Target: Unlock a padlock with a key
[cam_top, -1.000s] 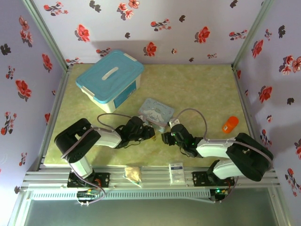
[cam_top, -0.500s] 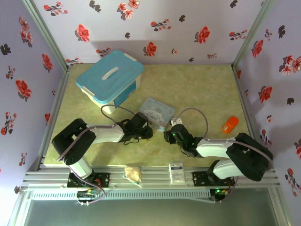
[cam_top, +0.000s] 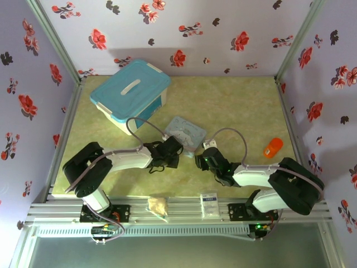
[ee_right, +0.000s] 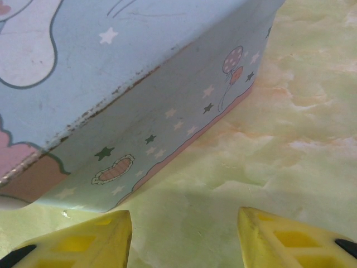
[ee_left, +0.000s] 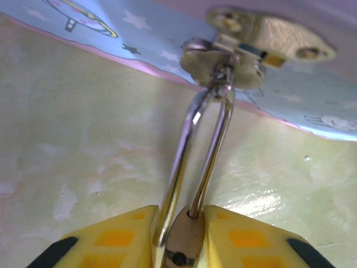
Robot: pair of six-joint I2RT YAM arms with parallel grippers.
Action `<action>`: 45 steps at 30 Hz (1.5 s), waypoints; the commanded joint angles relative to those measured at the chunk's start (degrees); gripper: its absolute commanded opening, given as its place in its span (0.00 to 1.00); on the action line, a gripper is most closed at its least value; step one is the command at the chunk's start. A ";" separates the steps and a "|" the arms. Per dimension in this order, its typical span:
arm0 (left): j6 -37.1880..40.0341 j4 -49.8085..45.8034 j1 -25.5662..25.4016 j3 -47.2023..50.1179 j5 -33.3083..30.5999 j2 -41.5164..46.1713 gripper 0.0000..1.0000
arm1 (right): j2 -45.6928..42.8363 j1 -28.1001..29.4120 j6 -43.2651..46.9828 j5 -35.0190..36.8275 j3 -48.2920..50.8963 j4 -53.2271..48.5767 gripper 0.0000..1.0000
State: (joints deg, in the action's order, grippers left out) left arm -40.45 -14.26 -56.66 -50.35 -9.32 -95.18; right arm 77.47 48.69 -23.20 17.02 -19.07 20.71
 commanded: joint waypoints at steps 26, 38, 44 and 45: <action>3.86 -18.79 -6.84 -10.60 -15.66 -6.42 0.24 | 0.38 -0.25 -1.56 3.73 -0.35 -1.20 0.52; 3.37 -20.71 -9.54 -13.52 -16.52 -8.33 0.28 | -0.20 -0.24 -2.46 4.69 0.57 -0.75 0.52; 3.27 -21.07 -10.07 -14.25 -16.43 -8.84 0.33 | -1.59 -0.22 -2.52 5.13 1.36 -0.96 0.52; 3.29 -20.92 -10.14 -14.25 -16.35 -8.66 0.34 | -1.94 -0.24 -2.62 5.07 1.41 -1.04 0.52</action>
State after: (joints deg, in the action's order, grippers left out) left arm -37.28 -33.50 -66.54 -63.29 -24.03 -103.42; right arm 77.10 48.69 -24.69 20.18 -18.35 20.10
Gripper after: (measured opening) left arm 0.331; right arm 0.520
